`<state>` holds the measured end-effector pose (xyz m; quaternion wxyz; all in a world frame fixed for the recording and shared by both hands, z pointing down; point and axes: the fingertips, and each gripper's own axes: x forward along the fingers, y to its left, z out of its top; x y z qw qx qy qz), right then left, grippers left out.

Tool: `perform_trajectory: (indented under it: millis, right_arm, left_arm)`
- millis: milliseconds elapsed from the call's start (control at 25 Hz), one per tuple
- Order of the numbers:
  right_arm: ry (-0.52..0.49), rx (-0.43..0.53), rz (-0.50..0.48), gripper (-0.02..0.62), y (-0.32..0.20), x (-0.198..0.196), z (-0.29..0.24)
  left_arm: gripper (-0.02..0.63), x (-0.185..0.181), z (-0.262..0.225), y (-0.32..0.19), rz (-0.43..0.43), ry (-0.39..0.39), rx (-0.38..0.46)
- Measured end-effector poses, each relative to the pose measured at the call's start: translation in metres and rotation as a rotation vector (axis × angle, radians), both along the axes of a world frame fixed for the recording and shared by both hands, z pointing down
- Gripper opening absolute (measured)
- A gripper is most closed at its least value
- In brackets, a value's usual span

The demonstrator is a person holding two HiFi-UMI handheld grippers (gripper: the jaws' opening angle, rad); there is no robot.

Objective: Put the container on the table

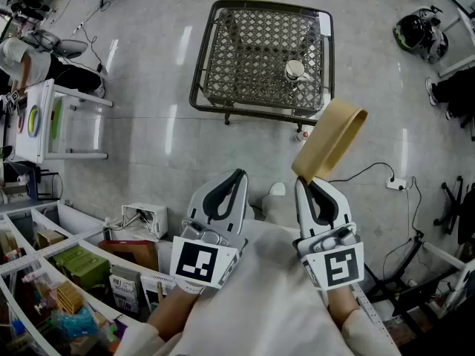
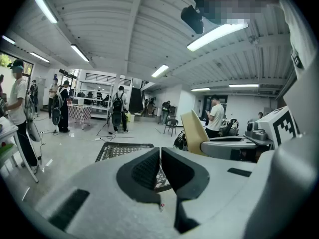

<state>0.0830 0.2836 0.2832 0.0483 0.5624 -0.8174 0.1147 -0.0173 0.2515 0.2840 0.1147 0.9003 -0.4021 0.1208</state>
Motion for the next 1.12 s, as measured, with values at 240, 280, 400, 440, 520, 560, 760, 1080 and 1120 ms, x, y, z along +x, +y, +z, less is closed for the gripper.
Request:
perform_trajectory:
  millis: [240,280,400,440,520,560,760,1080,1120]
  right_arm:
    - [0.017,-0.005,0.023,0.031,0.000,0.012,0.006]
    - [0.013,-0.002,0.030,0.031,-0.001,0.012,0.006]
    - [0.005,0.017,0.036,0.032,-0.008,0.008,0.000]
    - [0.009,0.020,0.034,0.032,-0.011,0.004,-0.001]
    - [0.024,0.024,0.036,0.032,-0.017,-0.004,-0.002]
    - [0.026,0.024,0.039,0.032,-0.020,-0.007,-0.002]
    - [0.024,0.002,0.057,0.034,-0.032,-0.023,0.001]
    - [0.051,0.026,0.057,0.034,-0.075,-0.090,-0.003]
    - [0.060,0.029,0.064,0.034,-0.080,-0.098,-0.003]
  left_arm:
    - [0.032,0.000,0.002,-0.001,-0.005,-0.009,0.008]
    - [0.032,-0.002,0.002,-0.002,-0.007,-0.008,0.007]
    - [0.032,-0.010,0.005,-0.008,-0.014,0.004,-0.005]
    - [0.032,-0.014,0.005,-0.011,-0.015,0.007,-0.008]
    - [0.032,-0.024,0.006,-0.015,-0.014,0.011,-0.007]
    - [0.032,-0.028,0.006,-0.017,-0.014,0.012,-0.007]
    - [0.032,-0.052,0.008,-0.030,-0.025,0.027,-0.021]
    - [0.032,-0.103,0.012,-0.059,-0.035,0.105,-0.076]
    - [0.032,-0.111,0.012,-0.064,-0.032,0.116,-0.080]
